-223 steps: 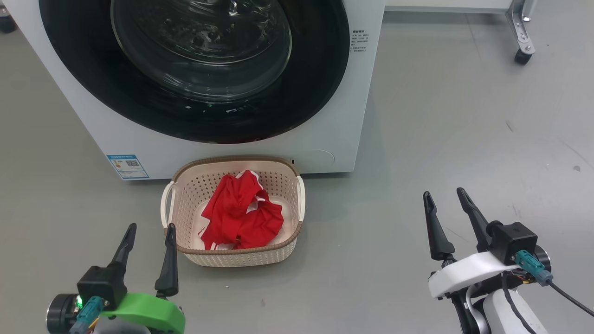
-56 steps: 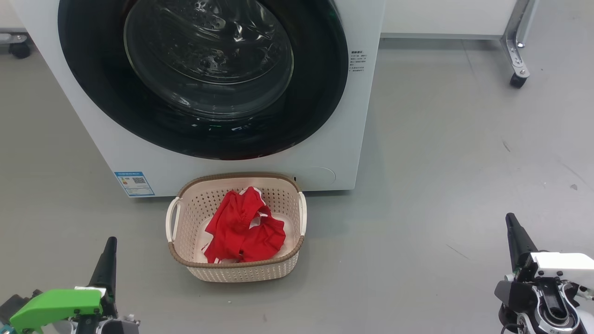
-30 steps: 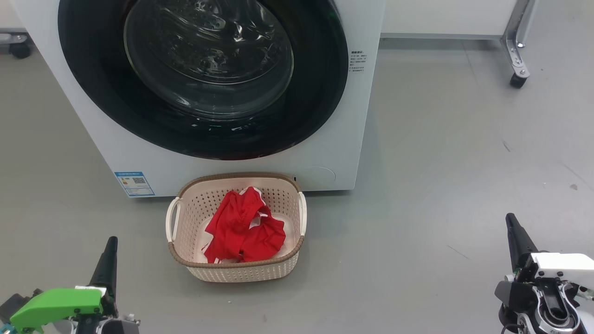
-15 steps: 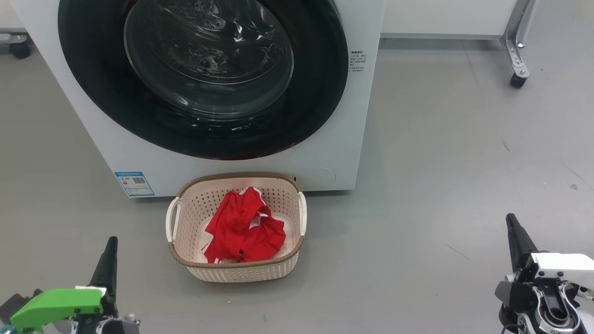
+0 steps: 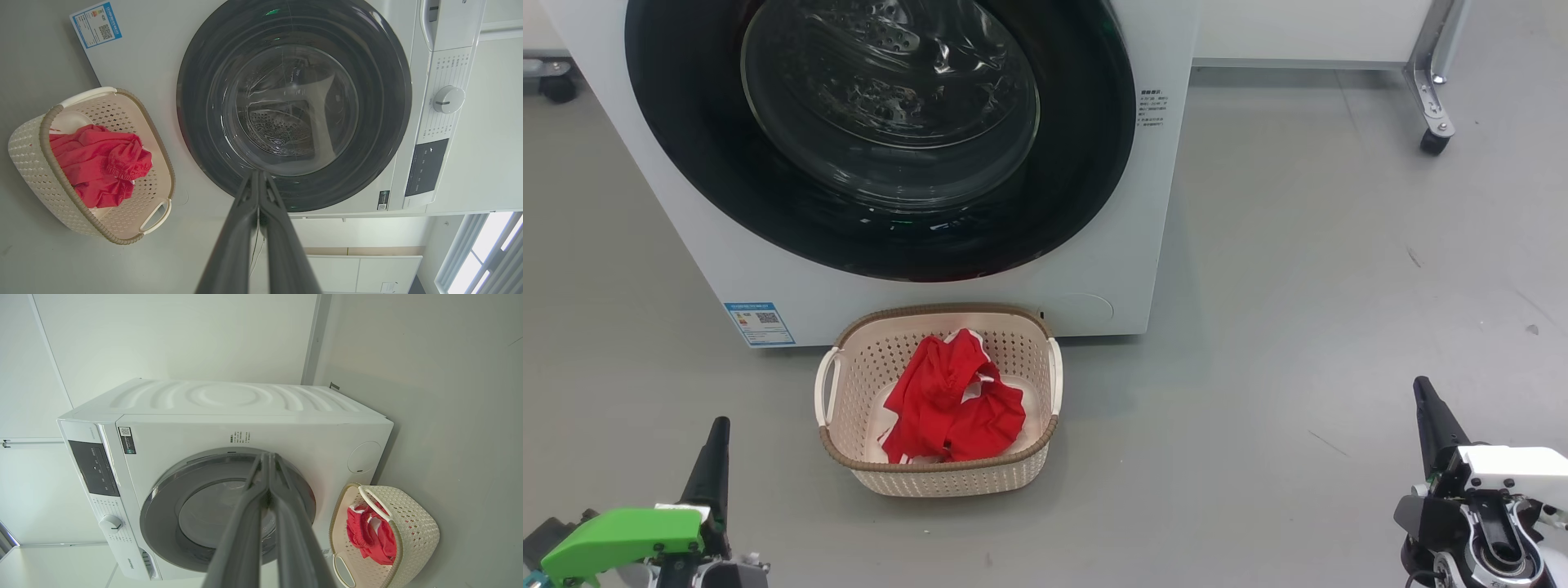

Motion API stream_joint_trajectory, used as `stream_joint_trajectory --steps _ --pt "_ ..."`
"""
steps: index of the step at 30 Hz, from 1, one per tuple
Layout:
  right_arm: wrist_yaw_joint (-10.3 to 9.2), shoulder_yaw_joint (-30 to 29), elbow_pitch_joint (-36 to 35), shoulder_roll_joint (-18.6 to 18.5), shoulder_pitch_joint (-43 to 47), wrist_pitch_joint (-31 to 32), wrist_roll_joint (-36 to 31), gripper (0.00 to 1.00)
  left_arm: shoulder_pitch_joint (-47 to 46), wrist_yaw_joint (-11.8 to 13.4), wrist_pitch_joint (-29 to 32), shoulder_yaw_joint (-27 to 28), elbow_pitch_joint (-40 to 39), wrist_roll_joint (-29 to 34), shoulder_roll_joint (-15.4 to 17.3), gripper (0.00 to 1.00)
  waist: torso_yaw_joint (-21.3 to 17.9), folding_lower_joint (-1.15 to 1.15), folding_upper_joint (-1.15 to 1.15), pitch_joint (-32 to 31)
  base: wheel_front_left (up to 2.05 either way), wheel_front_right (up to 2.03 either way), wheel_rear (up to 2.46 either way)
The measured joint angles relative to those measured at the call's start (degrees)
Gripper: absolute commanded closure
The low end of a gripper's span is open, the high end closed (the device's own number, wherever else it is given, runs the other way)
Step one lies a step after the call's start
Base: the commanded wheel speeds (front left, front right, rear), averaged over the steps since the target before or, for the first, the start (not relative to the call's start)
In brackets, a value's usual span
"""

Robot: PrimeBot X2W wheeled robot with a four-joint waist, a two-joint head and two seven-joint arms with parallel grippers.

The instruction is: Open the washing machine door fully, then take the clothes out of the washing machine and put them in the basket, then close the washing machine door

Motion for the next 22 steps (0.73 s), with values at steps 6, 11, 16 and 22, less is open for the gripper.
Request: stream_joint_trajectory --steps 6,11,16,22 --pt "0.0 0.0 0.0 0.0 0.0 0.0 0.0 1.0 0.0 0.0 0.0 0.0 0.0 0.0 0.0 1.0 0.0 0.0 0.0 0.0 0.0 0.0 0.0" --pt "0.0 -0.1 0.0 0.0 0.0 0.0 0.0 1.0 0.0 0.0 0.0 0.0 0.0 0.0 0.0 1.0 0.0 0.0 0.0 0.0 0.0 0.0 0.0" --pt "0.0 -0.1 0.0 0.0 0.0 0.0 0.0 1.0 0.0 0.0 0.0 0.1 0.0 0.0 0.0 1.0 0.0 0.0 0.0 0.0 0.0 0.0 0.0" --pt "0.0 -0.2 0.0 0.0 0.0 0.2 0.0 1.0 0.0 0.0 0.0 0.1 0.0 0.0 0.0 1.0 0.0 0.0 0.0 0.0 0.0 0.0 0.0"
